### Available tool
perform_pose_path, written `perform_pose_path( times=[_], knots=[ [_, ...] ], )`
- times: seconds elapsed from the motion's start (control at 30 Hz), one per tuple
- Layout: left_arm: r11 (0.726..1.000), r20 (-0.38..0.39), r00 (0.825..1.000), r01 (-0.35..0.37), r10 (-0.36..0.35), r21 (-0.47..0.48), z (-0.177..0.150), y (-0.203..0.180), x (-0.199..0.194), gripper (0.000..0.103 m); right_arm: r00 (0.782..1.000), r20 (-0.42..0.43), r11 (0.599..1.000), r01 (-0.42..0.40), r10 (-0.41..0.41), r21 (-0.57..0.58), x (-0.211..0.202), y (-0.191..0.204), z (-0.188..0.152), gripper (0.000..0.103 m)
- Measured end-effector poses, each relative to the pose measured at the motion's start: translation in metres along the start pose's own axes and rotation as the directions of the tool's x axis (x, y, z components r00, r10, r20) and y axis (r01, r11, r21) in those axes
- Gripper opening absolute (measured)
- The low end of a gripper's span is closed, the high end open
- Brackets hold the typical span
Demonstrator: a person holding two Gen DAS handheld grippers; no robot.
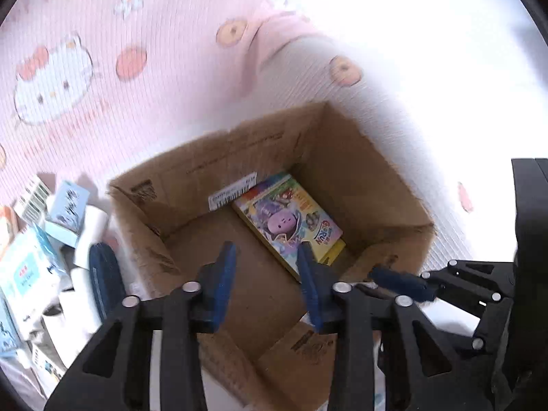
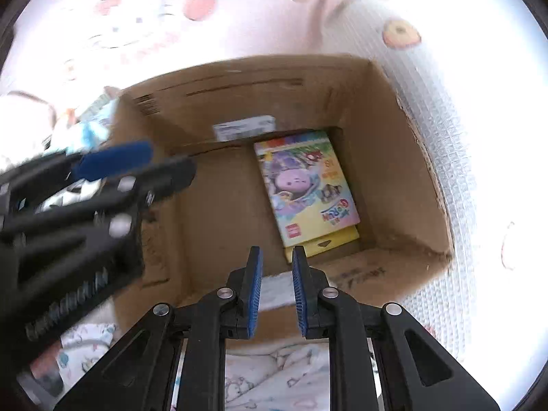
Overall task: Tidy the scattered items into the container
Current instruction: 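Withdraw the right gripper from the cardboard box back to the pile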
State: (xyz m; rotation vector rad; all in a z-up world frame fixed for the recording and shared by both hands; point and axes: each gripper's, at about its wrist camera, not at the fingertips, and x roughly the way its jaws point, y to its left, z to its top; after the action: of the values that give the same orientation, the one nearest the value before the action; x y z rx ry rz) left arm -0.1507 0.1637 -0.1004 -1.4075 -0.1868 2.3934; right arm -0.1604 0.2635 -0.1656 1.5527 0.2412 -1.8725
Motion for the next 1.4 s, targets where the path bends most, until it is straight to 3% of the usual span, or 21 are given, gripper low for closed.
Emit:
perform_pose_path(
  times=[0.03, 0.1, 0.17, 0.23, 0.4, 0.5, 0.67, 0.93, 1.0, 1.03, 1.1, 1.27, 1.4],
  knots=[
    [1.0, 0.016, 1.0, 0.016, -0.016, 0.009, -0.003, 0.004, -0.012, 0.016, 1.0, 0.029, 1.0, 0.0, 0.0, -0.012, -0.004, 0.007, -0.008, 0.014],
    [0.999, 0.048, 0.998, 0.039, -0.04, 0.021, -0.019, 0.012, -0.012, 0.011, 0.997, 0.08, 1.0, 0.0, 0.003, -0.029, -0.012, 0.019, -0.023, 0.014],
    [0.998, 0.082, 0.995, 0.056, -0.058, 0.03, -0.03, 0.021, -0.023, 0.009, 0.989, 0.064, 0.987, 0.122, -0.13, 0.108, -0.027, 0.028, -0.036, 0.014],
    [0.997, 0.116, 0.991, 0.061, -0.065, 0.042, -0.036, 0.033, -0.045, 0.009, 0.983, 0.086, 0.979, 0.147, -0.16, 0.143, -0.032, 0.036, -0.047, 0.014],
    [0.998, 0.181, 0.984, -0.015, 0.003, 0.066, -0.067, 0.049, -0.075, 0.009, 0.969, 0.143, 0.961, 0.165, -0.2, 0.223, -0.038, 0.056, -0.073, 0.014],
    [0.997, 0.197, 0.979, -0.064, 0.053, 0.047, -0.085, 0.062, -0.08, 0.009, 0.954, 0.25, 0.978, 0.129, -0.168, 0.166, -0.044, 0.076, -0.087, 0.014],
    [0.978, 0.177, 0.962, -0.203, 0.206, -0.038, -0.108, 0.099, -0.082, 0.009, 0.918, 0.324, 0.972, 0.233, -0.231, 0.035, -0.047, 0.117, -0.088, 0.014],
    [0.928, 0.107, 0.948, -0.264, 0.3, -0.264, -0.136, 0.178, -0.097, 0.009, 0.928, 0.333, 0.952, 0.24, -0.168, -0.189, -0.019, 0.191, -0.063, 0.014],
    [0.899, 0.076, 0.941, -0.288, 0.329, -0.33, -0.141, 0.2, -0.101, 0.02, 0.929, 0.333, 0.941, 0.245, -0.16, -0.233, -0.008, 0.208, -0.059, 0.014],
    [0.886, 0.058, 0.942, -0.29, 0.332, -0.363, -0.144, 0.212, -0.101, 0.033, 0.93, 0.328, 0.933, 0.255, -0.165, -0.254, 0.0, 0.217, -0.056, 0.014],
    [0.868, 0.042, 0.944, -0.282, 0.326, -0.409, -0.151, 0.232, -0.102, 0.045, 0.931, 0.322, 0.917, 0.272, -0.173, -0.293, 0.013, 0.233, -0.05, 0.014],
    [0.847, 0.035, 0.948, -0.266, 0.317, -0.46, -0.162, 0.264, -0.104, 0.055, 0.936, 0.324, 0.892, 0.26, -0.138, -0.37, 0.04, 0.259, -0.033, 0.014],
    [0.846, 0.03, 0.958, -0.237, 0.285, -0.478, -0.166, 0.282, -0.102, 0.059, 0.952, 0.299, 0.911, 0.177, -0.063, -0.372, 0.06, 0.267, -0.011, 0.015]
  ],
)
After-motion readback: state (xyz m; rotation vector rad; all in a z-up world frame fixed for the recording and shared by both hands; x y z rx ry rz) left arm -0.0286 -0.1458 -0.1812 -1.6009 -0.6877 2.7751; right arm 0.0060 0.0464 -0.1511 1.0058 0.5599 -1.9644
